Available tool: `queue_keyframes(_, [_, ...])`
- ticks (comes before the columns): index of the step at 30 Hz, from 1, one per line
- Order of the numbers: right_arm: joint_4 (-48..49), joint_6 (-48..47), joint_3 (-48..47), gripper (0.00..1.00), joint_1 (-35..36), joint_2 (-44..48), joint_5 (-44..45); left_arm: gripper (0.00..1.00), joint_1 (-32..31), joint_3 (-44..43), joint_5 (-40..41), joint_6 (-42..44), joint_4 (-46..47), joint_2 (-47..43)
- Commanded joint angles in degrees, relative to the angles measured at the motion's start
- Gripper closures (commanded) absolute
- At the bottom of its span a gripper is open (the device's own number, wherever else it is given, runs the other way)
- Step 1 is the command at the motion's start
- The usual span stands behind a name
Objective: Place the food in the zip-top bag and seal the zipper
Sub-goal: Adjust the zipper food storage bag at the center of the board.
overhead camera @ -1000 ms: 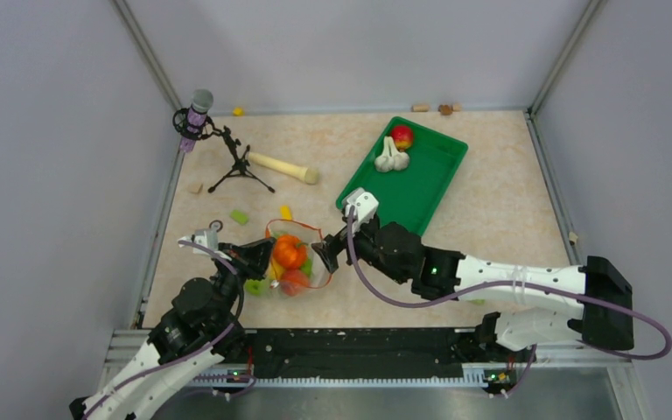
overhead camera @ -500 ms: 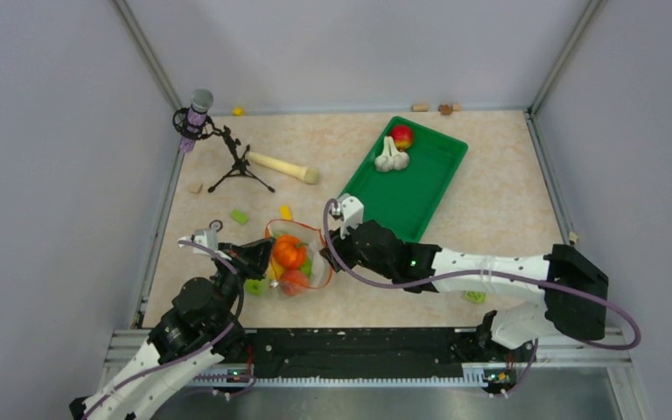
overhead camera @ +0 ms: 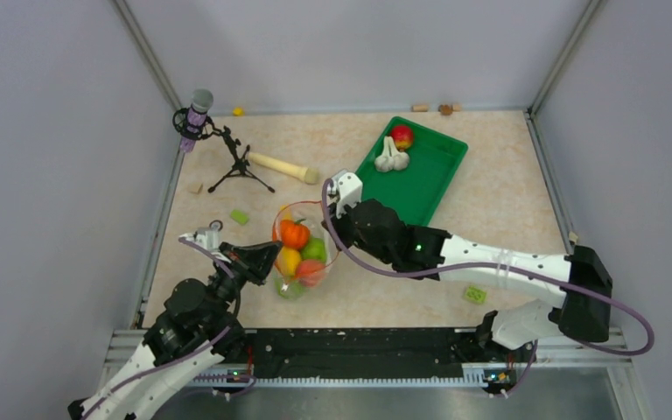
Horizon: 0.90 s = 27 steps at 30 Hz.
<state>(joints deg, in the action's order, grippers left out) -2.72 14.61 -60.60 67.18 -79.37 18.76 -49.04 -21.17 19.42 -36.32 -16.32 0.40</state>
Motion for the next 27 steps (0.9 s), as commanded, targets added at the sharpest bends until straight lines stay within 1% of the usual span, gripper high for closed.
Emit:
queue_keyframes(1, [-1.1,-4.9,-6.6,1.00,-1.3,5.8,4.9,1.00,0.3,-8.8,-5.5,-3.7,0.0,1.4])
queue_keyframes(5, [-1.9,-6.9,-7.5,1.00,-2.8,8.0,6.2,1.00,0.2,-14.6,-5.1,-6.5,-6.3,8.2])
queue_keyframes(9, [-2.5,-8.1,-6.8,1.00,-4.5,9.2,6.4,1.00,0.3,-18.1,-4.1,-8.6,-12.0,14.2])
queue_keyframes(12, [-2.6,-8.5,-4.9,1.00,-5.5,9.4,6.2,1.00,0.3,-19.4,-1.8,-9.9,-15.8,17.7])
queue_keyframes(15, [-2.4,-8.9,-3.4,1.00,-6.6,8.9,5.3,1.00,0.3,-20.4,-1.3,-10.6,-19.0,20.5])
queue_keyframes(17, [-2.2,-9.0,-3.2,1.00,-7.6,8.0,4.2,1.00,0.3,-21.0,-1.7,-10.7,-19.8,21.8])
queue_keyframes(19, [-2.3,-9.0,-3.3,0.99,-9.4,7.1,1.3,1.00,0.2,-21.3,-2.2,-9.9,-19.6,22.5])
queue_keyframes(20, [-2.6,-8.6,-3.5,0.93,-10.2,6.9,-1.1,1.00,0.2,-21.6,-2.3,-9.3,-19.8,22.7])
queue_keyframes(21, [-2.9,-8.3,-3.5,0.85,-11.0,6.8,-4.5,1.00,0.3,-21.9,-2.0,-9.0,-20.0,22.9])
queue_keyframes(23, [-2.8,-8.1,-3.4,0.61,-12.0,7.1,-10.0,1.00,0.3,-22.1,-1.2,-8.8,-19.9,23.1])
queue_keyframes(24, [-2.8,-8.5,-3.5,0.50,-12.1,7.3,-11.3,1.00,0.3,-22.1,-1.0,-8.8,-19.8,23.3])
queue_keyframes(25, [-2.7,-8.9,-3.4,0.41,-12.3,7.6,-12.3,1.00,0.2,-22.2,-0.9,-8.7,-19.8,23.2])
queue_keyframes(27, [-2.8,-9.6,-3.3,0.29,-12.5,8.4,-13.8,1.00,0.2,-22.1,-0.4,-8.7,-19.8,23.1])
